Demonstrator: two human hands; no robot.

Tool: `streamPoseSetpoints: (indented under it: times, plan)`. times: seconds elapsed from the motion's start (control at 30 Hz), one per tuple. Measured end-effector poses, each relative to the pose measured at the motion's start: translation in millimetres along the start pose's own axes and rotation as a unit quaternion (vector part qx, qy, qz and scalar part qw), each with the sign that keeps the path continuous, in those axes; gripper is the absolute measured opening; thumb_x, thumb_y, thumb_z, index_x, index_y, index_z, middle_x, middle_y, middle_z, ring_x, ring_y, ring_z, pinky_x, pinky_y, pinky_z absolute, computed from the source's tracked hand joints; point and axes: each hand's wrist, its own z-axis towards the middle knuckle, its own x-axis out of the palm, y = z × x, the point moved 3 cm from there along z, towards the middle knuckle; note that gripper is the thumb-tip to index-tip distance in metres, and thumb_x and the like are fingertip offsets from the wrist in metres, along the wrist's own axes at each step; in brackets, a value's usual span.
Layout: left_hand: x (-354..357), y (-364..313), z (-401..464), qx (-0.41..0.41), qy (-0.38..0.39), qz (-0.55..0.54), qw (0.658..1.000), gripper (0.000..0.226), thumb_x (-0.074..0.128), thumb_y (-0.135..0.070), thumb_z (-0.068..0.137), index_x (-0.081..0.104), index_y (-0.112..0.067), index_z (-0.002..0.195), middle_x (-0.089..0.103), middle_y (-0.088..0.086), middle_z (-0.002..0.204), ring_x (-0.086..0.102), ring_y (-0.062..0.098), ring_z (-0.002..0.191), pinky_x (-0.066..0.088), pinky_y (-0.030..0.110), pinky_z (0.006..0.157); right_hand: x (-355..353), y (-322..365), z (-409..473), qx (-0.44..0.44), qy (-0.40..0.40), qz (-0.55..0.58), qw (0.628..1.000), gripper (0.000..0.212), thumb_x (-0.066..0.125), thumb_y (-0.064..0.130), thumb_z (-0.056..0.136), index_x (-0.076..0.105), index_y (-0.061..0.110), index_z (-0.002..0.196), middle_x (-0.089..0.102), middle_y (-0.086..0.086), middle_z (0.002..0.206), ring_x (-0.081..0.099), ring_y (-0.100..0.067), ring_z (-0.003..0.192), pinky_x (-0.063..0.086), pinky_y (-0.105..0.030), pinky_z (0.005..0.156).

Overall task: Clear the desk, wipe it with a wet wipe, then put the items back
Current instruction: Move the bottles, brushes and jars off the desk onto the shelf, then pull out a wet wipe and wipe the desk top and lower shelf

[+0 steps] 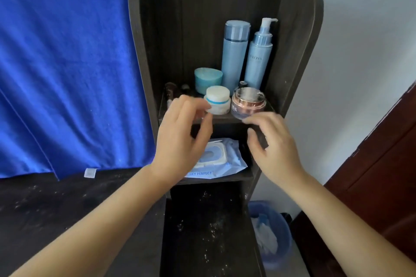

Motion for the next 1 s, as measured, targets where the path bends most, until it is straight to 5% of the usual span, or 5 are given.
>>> streamPoseSetpoints:
  times: [0.17, 0.33, 0.6, 0.8, 1.0]
  plan:
    - [39.7, 49.9, -119.8, -0.204, 0.183, -0.008, 0.962, 0.011, 0.046, -0.03, 0.089, 0.049, -0.021, 0.094, 0.047, -0.012, 0.079, 0.044, 0.002, 0.073, 0.04, 0.02, 0.067, 86.7, -42.8, -49.1, 0.125, 0.256, 0.012, 0.959, 0.014, 0.052, 0.013, 0.09, 0.066, 0.011, 0.092, 0.064, -0.003, 0.095, 0.058, -0.024, 0.091, 0.043, -0.03, 0.075]
    - [97.8, 118.6, -130.2, -0.629, 0.14, -0.11, 0.757, 0.044, 0.049, -0.042, 0.09, 0.044, -0.009, 0.117, 0.055, 0.004, 0.076, 0.056, 0.02, 0.07, 0.052, 0.035, 0.064, 160.9, -67.5, -37.1, 0.168, 0.353, -0.02, 0.92, 0.021, 0.047, 0.015, 0.091, 0.066, 0.012, 0.098, 0.061, -0.009, 0.107, 0.058, -0.029, 0.098, 0.048, -0.041, 0.082]
    - [132.1, 162.3, -117.6, -0.613, 0.176, 0.011, 0.77, 0.039, 0.041, -0.026, 0.095, 0.05, 0.002, 0.121, 0.06, 0.023, 0.115, 0.056, 0.035, 0.105, 0.043, 0.035, 0.085, 225.4, -99.9, -29.2, 0.235, 0.519, -0.163, 0.805, 0.031, 0.047, 0.029, 0.093, 0.061, 0.008, 0.111, 0.062, -0.014, 0.111, 0.055, -0.027, 0.09, 0.034, -0.028, 0.071]
    - [134.4, 167.6, -125.3, -0.636, 0.147, -0.039, 0.756, 0.033, 0.041, -0.022, 0.095, 0.051, -0.003, 0.12, 0.061, 0.02, 0.113, 0.056, 0.034, 0.103, 0.044, 0.037, 0.087, 223.3, -98.2, -27.3, 0.288, 0.447, -0.114, 0.839, 0.02, 0.044, 0.016, 0.091, 0.06, 0.006, 0.097, 0.058, -0.007, 0.075, 0.054, -0.021, 0.065, 0.038, -0.015, 0.05]
    - [135.2, 167.5, -127.3, -0.636, 0.13, -0.044, 0.759, 0.032, 0.042, -0.022, 0.095, 0.053, -0.003, 0.118, 0.061, 0.02, 0.111, 0.057, 0.034, 0.101, 0.046, 0.035, 0.083, 214.8, -90.5, -30.0, 0.242, 0.434, -0.088, 0.863, 0.019, 0.038, 0.015, 0.094, 0.056, 0.009, 0.094, 0.057, -0.01, 0.091, 0.058, -0.03, 0.082, 0.036, -0.027, 0.064]
